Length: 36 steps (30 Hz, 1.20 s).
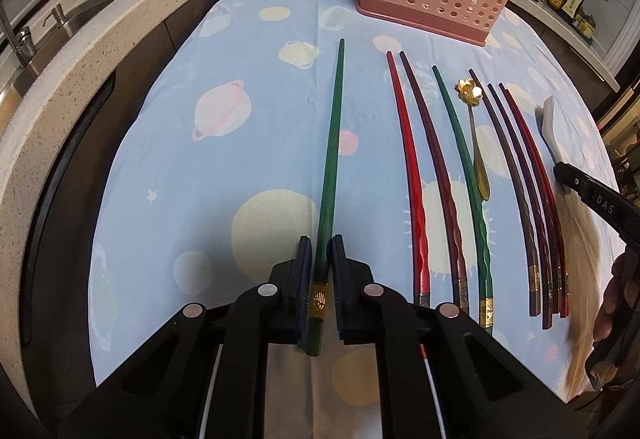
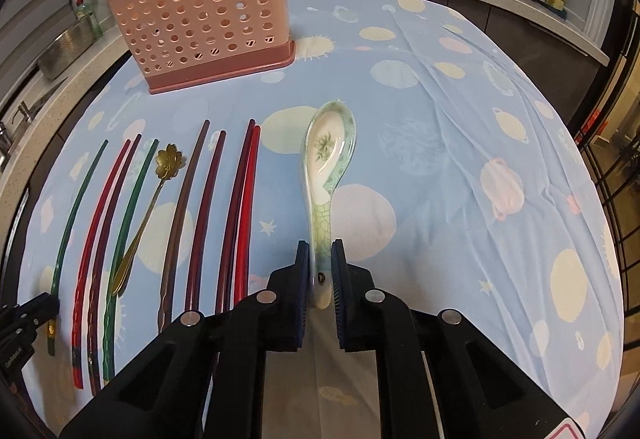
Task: Organize utensils
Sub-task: 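Grasp a green chopstick with the left tool while the right tool grasps the white ceramic spoon, then lift the green chopstick with the left tool while the right tool carries the spoon into the pink holder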
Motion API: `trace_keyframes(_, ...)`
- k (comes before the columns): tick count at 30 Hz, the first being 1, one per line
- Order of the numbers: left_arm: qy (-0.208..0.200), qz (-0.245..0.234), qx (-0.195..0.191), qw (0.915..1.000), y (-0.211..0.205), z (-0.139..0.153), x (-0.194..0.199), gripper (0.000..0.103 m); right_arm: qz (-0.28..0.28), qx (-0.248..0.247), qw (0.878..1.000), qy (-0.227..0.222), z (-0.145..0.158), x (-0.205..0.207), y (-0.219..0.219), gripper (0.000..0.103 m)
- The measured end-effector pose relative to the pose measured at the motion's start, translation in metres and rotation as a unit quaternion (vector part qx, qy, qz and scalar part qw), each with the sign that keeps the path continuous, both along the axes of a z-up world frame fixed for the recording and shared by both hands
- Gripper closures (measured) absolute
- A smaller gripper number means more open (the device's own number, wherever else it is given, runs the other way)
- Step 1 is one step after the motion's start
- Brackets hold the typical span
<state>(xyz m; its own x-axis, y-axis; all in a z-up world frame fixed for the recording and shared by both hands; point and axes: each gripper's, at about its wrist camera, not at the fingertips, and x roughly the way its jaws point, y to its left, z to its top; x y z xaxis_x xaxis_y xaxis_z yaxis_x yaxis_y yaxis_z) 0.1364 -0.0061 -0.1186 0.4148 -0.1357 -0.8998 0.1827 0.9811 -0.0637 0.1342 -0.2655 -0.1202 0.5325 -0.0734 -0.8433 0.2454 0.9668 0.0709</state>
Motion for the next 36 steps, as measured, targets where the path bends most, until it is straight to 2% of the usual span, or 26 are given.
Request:
trace_keyframes(4, 0.005, 0.001, -0.011, 0.9999, 0.003, 0.002, -0.005, 0.096, 0.001, 0.000, 1.000, -0.006, 0.008, -0.012, 0.001, 0.093)
trace_keyframes(10, -0.010, -0.003, -0.019, 0.9998, 0.007, 0.019, -0.025, 0.096, 0.004, 0.008, 1.000, -0.023, 0.031, -0.043, 0.002, 0.094)
trace_keyframes(20, -0.072, -0.008, -0.047, 0.9963, 0.019, 0.079, -0.054, 0.096, 0.001, 0.015, 0.997, -0.079, 0.087, -0.090, 0.004, 0.097)
trace_keyframes(28, -0.136, -0.014, -0.064, 0.9886, 0.014, 0.132, -0.042, 0.096, 0.006, 0.027, 0.992, -0.124, 0.128, -0.086, 0.003, 0.097)
trace_keyframes(36, -0.185, -0.028, -0.074, 0.9795, -0.005, 0.177, 0.002, 0.096, 0.024, 0.057, 0.984, -0.169, 0.167, -0.049, -0.005, 0.097)
